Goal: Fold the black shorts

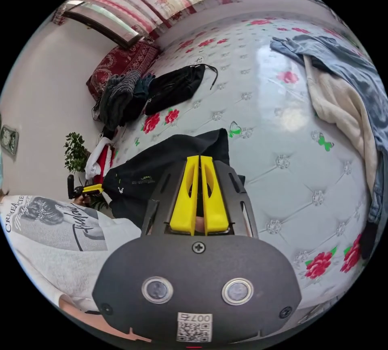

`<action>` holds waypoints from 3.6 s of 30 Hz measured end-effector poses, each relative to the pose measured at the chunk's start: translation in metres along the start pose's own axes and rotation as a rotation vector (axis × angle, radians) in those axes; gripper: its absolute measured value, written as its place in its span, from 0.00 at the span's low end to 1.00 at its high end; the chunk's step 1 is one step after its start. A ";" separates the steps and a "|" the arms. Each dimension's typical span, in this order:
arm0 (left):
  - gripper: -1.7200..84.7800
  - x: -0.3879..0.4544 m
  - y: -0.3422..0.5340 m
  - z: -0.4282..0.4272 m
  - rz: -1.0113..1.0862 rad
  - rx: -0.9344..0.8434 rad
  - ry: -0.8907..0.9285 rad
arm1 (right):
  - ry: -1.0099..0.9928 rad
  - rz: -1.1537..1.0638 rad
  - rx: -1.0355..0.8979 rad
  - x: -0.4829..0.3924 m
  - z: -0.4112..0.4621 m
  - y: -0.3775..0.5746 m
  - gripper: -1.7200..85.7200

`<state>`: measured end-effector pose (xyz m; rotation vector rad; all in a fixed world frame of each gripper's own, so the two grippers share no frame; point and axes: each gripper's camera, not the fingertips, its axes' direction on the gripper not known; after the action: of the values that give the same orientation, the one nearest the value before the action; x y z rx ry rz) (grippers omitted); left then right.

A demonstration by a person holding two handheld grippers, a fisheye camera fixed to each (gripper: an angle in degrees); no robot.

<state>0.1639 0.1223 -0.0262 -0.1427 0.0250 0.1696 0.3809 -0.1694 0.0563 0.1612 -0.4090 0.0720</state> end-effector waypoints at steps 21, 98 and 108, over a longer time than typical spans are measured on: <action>0.01 -0.047 -0.128 -0.021 0.168 0.007 -0.012 | -0.154 0.049 0.166 -0.055 -0.116 -0.086 0.02; 0.01 -0.041 -0.074 0.078 -0.098 -0.102 -0.003 | 0.002 0.555 0.140 0.030 -0.163 0.310 0.05; 0.12 -0.084 -0.006 0.065 -0.579 0.205 0.451 | -0.380 0.895 0.552 0.060 -0.119 0.421 0.10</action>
<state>0.0834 0.1114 0.0418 0.0223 0.4444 -0.4453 0.4394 0.2673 0.0321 0.5307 -0.8120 1.0542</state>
